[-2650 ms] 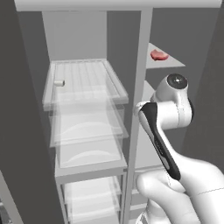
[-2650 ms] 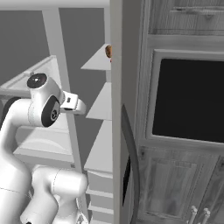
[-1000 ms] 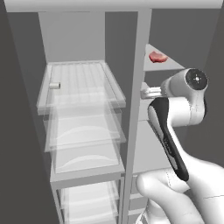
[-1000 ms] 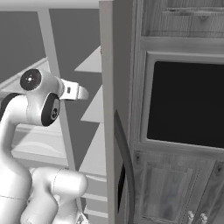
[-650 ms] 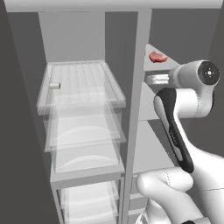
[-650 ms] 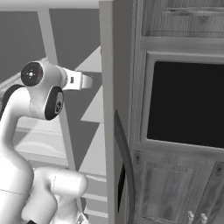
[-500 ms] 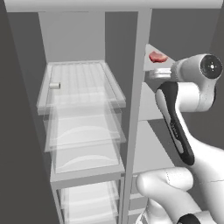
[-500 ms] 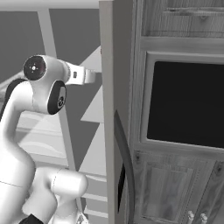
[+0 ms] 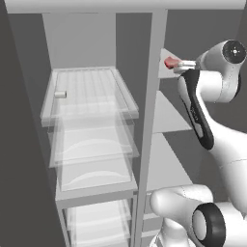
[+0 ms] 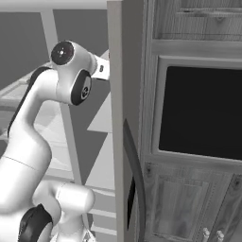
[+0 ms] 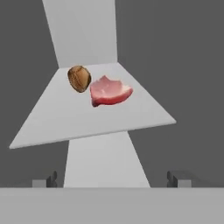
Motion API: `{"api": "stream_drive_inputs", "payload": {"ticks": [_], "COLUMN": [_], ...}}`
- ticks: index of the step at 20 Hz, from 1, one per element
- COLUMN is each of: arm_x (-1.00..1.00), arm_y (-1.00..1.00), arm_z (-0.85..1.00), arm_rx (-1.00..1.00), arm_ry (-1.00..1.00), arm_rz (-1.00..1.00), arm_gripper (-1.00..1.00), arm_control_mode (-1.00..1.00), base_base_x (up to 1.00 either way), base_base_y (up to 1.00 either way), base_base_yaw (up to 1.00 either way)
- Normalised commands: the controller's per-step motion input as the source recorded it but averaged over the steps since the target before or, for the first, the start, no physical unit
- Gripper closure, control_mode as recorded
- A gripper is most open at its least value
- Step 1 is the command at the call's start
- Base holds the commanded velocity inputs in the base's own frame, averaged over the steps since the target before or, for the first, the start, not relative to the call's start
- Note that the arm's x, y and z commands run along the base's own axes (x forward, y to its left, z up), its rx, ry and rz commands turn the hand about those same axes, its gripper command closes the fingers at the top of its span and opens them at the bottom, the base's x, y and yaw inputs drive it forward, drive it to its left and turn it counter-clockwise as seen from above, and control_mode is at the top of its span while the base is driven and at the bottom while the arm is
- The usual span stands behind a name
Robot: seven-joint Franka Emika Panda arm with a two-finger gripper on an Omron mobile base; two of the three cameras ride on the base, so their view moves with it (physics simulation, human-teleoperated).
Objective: Pick up the frozen steak from the freezer, place it on any shelf in the fridge, and close the fridge and freezer doors when done.
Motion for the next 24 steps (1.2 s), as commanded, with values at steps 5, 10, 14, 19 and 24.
{"api": "stream_drive_inputs", "payload": {"ticks": [5,10,14,19,24], "arm_x": [0.58,0.48,0.37,0.32,0.39], "arm_y": [-0.37,-0.05,0.06,0.31,0.21], "arm_z": [0.00,-0.06,-0.21,-0.23,-0.32], "arm_rx": [0.02,0.00,0.00,0.00,0.00], "arm_ry": [0.17,0.19,0.02,0.00,-0.06], "arm_rz": [-0.08,-0.05,-0.01,0.00,0.00], "arm_gripper": [-1.00,-1.00,-1.00,-1.00,-1.00], "arm_control_mode": [-1.00,-1.00,-1.00,-1.00,-1.00], "base_base_x": [0.00,0.00,0.00,0.00,0.00], "base_base_y": [0.00,0.00,0.00,0.00,0.00], "base_base_yaw": [0.00,0.00,0.00,0.00,0.00]}}
